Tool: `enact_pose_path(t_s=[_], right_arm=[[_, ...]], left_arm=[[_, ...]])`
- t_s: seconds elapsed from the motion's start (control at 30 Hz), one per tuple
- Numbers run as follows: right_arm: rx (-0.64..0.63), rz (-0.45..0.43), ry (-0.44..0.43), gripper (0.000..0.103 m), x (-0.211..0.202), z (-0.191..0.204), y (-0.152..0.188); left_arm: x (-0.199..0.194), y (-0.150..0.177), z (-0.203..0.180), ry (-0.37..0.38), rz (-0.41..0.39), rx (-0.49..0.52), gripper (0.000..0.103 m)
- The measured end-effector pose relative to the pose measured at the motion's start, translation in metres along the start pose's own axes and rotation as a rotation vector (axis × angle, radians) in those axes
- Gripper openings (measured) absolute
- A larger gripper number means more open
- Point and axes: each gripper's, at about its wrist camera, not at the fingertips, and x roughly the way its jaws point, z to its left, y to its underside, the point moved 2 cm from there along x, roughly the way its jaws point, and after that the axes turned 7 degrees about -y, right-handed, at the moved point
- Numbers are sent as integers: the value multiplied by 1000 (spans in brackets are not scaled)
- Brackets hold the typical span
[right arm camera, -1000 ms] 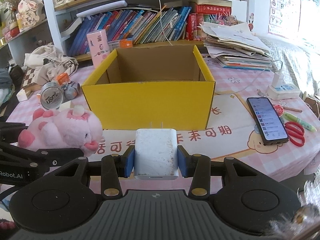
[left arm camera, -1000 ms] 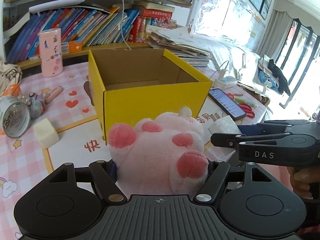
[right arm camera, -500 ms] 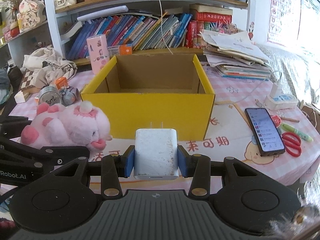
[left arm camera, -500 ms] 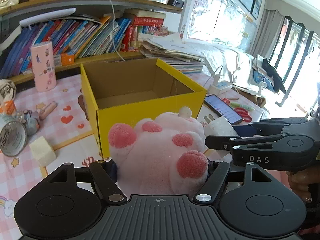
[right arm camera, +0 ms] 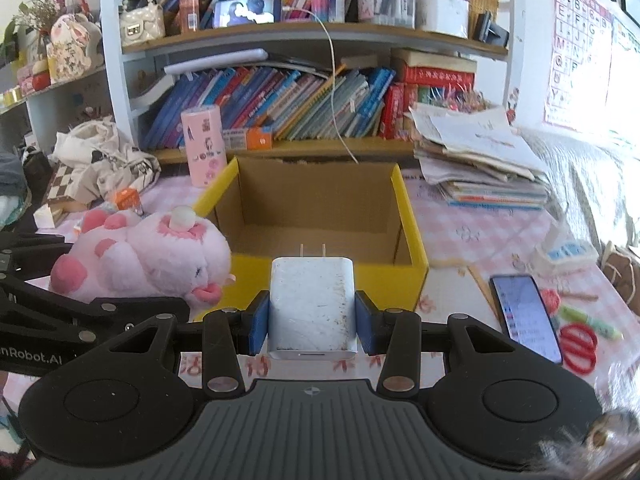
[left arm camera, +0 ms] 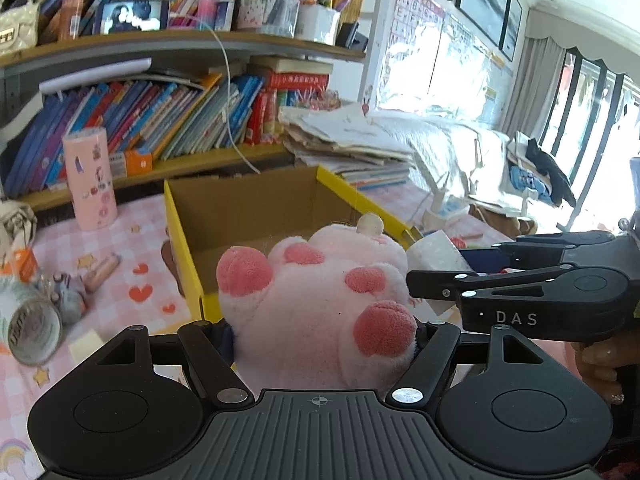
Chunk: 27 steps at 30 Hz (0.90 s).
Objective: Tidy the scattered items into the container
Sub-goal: 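Carry the pig and the charger in both tools over the yellow box, then lower both tools into the box and open them, releasing pig and charger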
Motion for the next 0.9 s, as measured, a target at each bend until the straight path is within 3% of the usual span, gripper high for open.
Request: enact_pose_path(t_s=[0.33, 0.53, 0.73, 0.9], right_arm=[[-48, -45, -65, 41, 33, -25, -42], [-93, -28, -104, 41, 60, -47, -64], [-151, 24, -150, 41, 95, -66, -70], [-326, 87, -177, 41, 134, -71, -79]], left_arm=[[27, -33, 5, -76, -37, -20, 73], [47, -50, 5, -124, -39, -54, 73], [79, -61, 8, -173, 9, -55, 73], [116, -69, 11, -210, 88, 38, 73]])
